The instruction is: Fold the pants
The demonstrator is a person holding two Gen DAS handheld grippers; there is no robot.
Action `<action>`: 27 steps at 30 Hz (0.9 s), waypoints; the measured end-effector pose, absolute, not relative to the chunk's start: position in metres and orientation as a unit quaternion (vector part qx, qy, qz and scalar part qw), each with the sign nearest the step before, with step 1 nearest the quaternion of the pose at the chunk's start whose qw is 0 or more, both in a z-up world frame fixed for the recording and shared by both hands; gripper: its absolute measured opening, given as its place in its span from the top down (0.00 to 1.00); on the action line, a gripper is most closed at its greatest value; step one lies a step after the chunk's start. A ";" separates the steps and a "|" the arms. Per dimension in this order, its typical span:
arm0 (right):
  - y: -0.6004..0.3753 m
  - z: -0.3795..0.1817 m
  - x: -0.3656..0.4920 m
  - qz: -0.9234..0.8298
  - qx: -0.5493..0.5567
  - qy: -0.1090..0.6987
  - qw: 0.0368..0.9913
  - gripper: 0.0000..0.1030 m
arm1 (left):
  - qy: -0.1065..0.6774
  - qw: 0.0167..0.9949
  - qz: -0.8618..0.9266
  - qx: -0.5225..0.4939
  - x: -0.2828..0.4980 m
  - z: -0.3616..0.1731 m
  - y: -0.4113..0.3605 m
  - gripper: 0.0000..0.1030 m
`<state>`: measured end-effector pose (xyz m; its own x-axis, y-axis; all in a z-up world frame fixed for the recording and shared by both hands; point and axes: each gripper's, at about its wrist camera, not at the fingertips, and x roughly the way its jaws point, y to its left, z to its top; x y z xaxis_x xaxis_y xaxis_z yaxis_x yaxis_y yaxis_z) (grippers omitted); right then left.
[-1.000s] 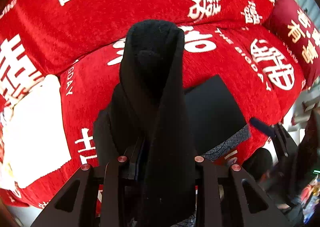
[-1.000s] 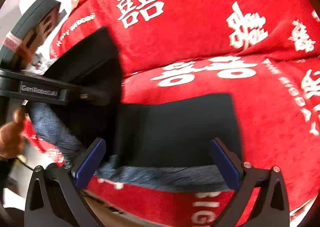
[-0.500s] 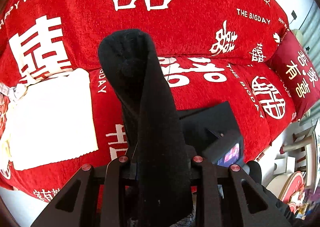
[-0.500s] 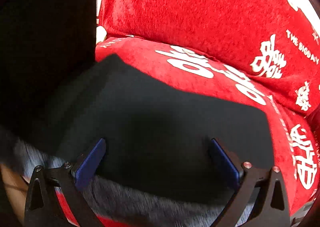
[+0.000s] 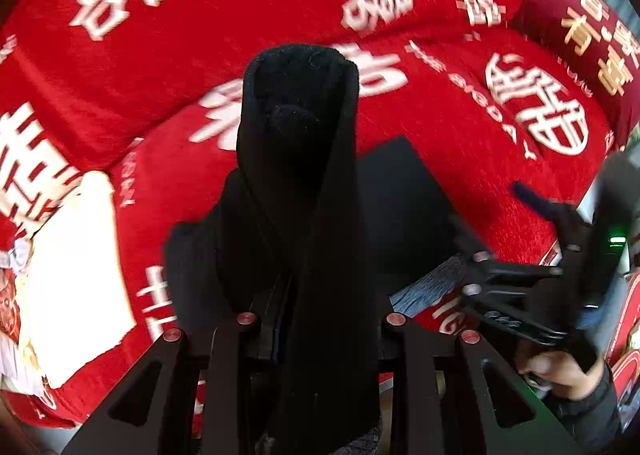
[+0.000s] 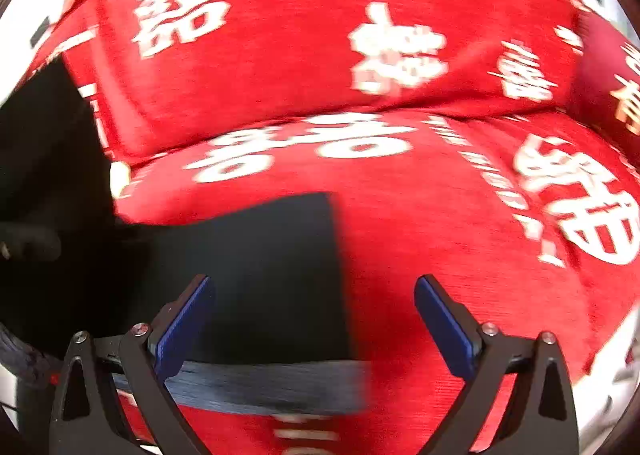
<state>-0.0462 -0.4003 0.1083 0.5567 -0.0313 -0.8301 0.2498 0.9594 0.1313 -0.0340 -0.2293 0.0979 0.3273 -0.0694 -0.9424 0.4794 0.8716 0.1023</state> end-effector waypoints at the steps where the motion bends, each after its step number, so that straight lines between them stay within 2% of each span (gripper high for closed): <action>1: -0.414 0.107 -0.049 -0.091 0.130 0.466 0.871 0.03 | 0.560 0.789 -0.171 0.188 -0.030 0.090 -0.240 0.72; 6: -0.439 0.087 -0.056 -0.101 0.176 0.483 0.852 0.03 | 0.589 0.765 -0.143 0.219 -0.009 0.042 -0.288 0.71; 8: -0.437 0.077 -0.056 -0.101 0.165 0.491 0.849 0.03 | 0.603 0.755 -0.132 0.221 -0.002 0.024 -0.297 0.62; 10: -0.433 0.071 -0.058 -0.094 0.154 0.499 0.848 0.03 | 0.618 0.748 -0.155 0.187 0.002 0.021 -0.301 0.26; 11: -0.430 0.070 -0.060 -0.091 0.150 0.498 0.849 0.03 | 0.624 0.744 -0.173 0.165 0.002 0.024 -0.303 0.19; 12: -0.430 0.069 -0.064 -0.089 0.149 0.497 0.850 0.03 | 0.624 0.744 -0.180 0.156 0.001 0.029 -0.304 0.17; 16: -0.441 0.071 -0.077 -0.076 0.161 0.491 0.853 0.03 | 0.596 0.753 -0.225 0.161 -0.016 0.064 -0.307 0.17; 21: -0.462 0.080 -0.096 -0.054 0.198 0.469 0.859 0.03 | 0.561 0.776 -0.266 0.112 -0.029 0.112 -0.266 0.17; 24: -0.469 0.090 -0.104 0.004 0.255 0.442 0.860 0.03 | 0.550 0.800 -0.224 0.093 -0.028 0.112 -0.215 0.17; 27: -0.452 0.093 -0.104 0.064 0.282 0.435 0.853 0.02 | 0.562 0.811 -0.146 0.076 -0.019 0.087 -0.163 0.17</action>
<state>-0.1041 -0.4525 0.0930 0.6140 0.3549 -0.7050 0.1360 0.8323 0.5374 -0.0190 -0.1626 0.0872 0.3261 -0.1511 -0.9332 0.3230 0.9455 -0.0403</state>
